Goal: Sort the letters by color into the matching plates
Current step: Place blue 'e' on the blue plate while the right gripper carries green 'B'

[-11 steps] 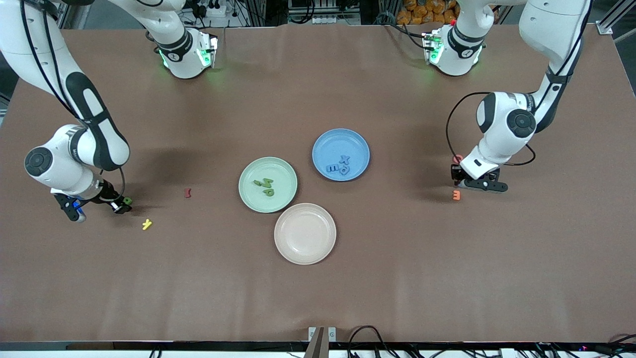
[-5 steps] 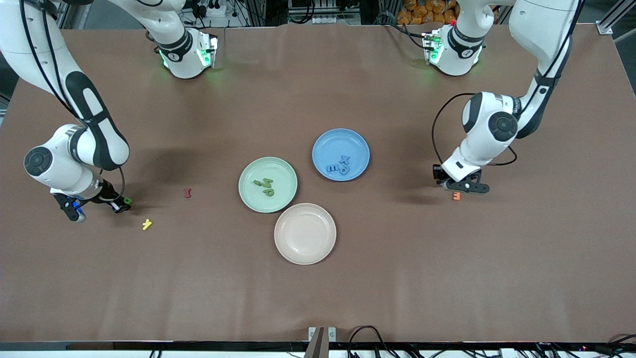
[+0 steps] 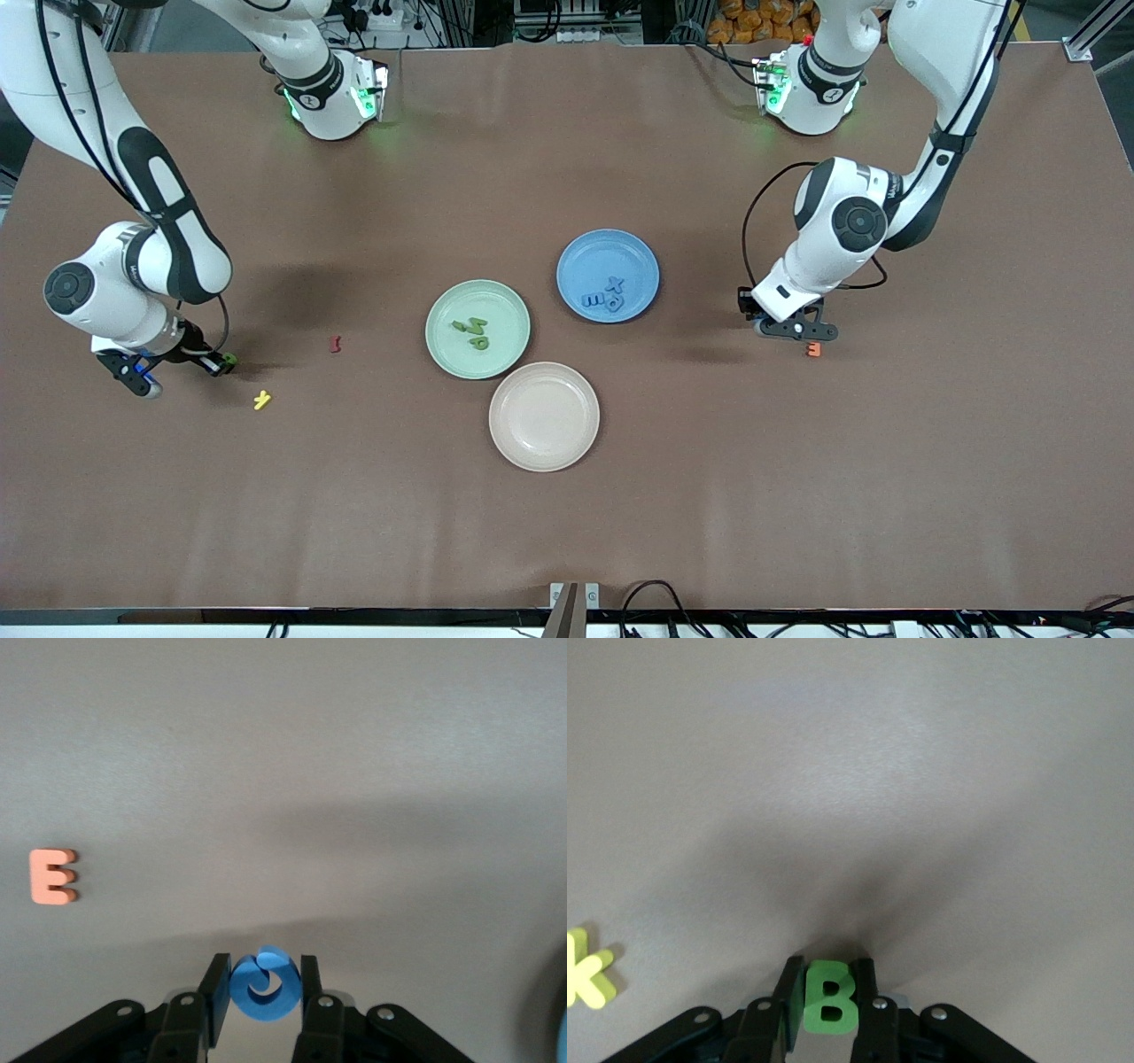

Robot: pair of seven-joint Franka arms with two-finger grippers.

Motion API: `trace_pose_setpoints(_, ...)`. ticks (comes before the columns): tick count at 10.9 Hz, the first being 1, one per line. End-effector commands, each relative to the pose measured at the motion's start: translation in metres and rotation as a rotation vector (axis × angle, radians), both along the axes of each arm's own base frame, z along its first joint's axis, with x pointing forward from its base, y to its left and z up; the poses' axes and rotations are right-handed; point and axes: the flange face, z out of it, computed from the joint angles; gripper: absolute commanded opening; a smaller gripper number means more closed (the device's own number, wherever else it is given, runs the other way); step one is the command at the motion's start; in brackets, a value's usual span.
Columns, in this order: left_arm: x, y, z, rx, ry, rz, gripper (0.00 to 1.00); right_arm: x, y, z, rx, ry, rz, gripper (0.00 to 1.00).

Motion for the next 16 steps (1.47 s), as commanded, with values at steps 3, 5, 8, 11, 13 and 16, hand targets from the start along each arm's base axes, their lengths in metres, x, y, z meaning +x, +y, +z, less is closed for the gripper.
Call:
trace_pose_setpoints(3,-0.021,-0.073,0.029,0.007,0.040,0.040,0.00,0.016,0.024,0.013,0.025,0.004,0.296,0.24)
trace_pose_setpoints(5,-0.027,-0.090,0.032,0.031,0.035,0.039,0.00,0.019,0.033,0.015,0.028,-0.002,0.367,0.24)
trace_pose_setpoints(8,-0.047,-0.124,0.030,0.051,0.028,0.048,0.00,0.028,0.052,0.021,0.025,-0.018,0.489,0.24)
trace_pose_setpoints(11,-0.065,-0.160,0.035,0.044,0.022,0.083,0.00,0.034,0.073,0.031,0.029,-0.037,0.548,0.24)
trace_pose_setpoints(13,-0.076,-0.182,0.033,0.042,0.025,0.106,0.00,0.038,0.095,0.034,0.033,-0.045,0.580,0.24)
trace_pose_setpoints(16,-0.081,-0.207,0.033,0.036,0.015,0.136,0.00,0.040,0.126,0.034,0.037,-0.043,0.620,0.24)
